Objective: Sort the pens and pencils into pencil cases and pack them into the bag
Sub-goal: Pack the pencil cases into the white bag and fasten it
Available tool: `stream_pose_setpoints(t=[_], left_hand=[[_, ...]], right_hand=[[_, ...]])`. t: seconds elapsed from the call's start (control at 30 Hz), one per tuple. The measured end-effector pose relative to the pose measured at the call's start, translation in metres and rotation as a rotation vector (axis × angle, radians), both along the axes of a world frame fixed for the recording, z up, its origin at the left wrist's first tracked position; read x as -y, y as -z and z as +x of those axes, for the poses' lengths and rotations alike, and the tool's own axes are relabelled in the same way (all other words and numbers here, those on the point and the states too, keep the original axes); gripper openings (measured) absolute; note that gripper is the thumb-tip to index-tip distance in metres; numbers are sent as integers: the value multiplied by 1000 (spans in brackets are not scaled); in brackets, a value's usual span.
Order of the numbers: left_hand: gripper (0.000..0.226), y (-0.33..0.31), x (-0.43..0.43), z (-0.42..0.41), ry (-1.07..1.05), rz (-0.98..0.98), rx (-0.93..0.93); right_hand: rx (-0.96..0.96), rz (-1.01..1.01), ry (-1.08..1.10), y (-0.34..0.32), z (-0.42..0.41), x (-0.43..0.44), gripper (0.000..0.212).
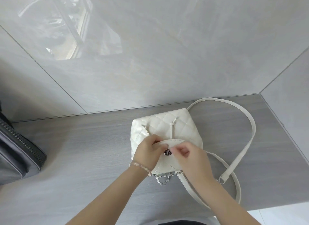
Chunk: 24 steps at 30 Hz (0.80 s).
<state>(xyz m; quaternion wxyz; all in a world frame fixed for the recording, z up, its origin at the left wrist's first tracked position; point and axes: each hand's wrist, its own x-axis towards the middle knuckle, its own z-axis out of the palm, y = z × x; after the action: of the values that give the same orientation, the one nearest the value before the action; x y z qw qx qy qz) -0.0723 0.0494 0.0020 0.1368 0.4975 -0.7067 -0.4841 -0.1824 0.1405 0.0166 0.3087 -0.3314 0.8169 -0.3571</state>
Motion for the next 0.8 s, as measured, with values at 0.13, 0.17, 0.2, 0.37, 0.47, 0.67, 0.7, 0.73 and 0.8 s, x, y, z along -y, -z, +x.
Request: stream_pose_setpoints(t=[0.13, 0.17, 0.2, 0.37, 0.47, 0.67, 0.7, 0.73, 0.8], left_hand=[[26, 7, -8, 15, -80, -171, 47], [29, 6, -7, 14, -82, -114, 66], [32, 3, -5, 13, -90, -53, 75], [30, -30, 13, -9, -121, 46, 2], [34, -54, 35, -19, -304, 138, -179], [37, -79, 33, -33, -421, 284, -398], [37, -81, 32, -34, -419, 272, -410], [37, -82, 31, -35, -416, 265, -423], [37, -84, 32, -34, -413, 266, -445]], right_hand=[[-108, -140, 139, 18, -19, -31, 46], [-30, -94, 102, 25, -22, -40, 64], [55, -49, 31, 30, -24, -48, 78], [200, -60, -22, 34, -20, -56, 113], [328, -150, 82, 33, -11, -45, 110], [439, -113, -135, 35, 4, -19, 76], [494, -130, -179, 34, 5, -21, 71], [518, -136, -231, 34, 5, -23, 61], [534, -92, -297, 32, 2, -29, 27]])
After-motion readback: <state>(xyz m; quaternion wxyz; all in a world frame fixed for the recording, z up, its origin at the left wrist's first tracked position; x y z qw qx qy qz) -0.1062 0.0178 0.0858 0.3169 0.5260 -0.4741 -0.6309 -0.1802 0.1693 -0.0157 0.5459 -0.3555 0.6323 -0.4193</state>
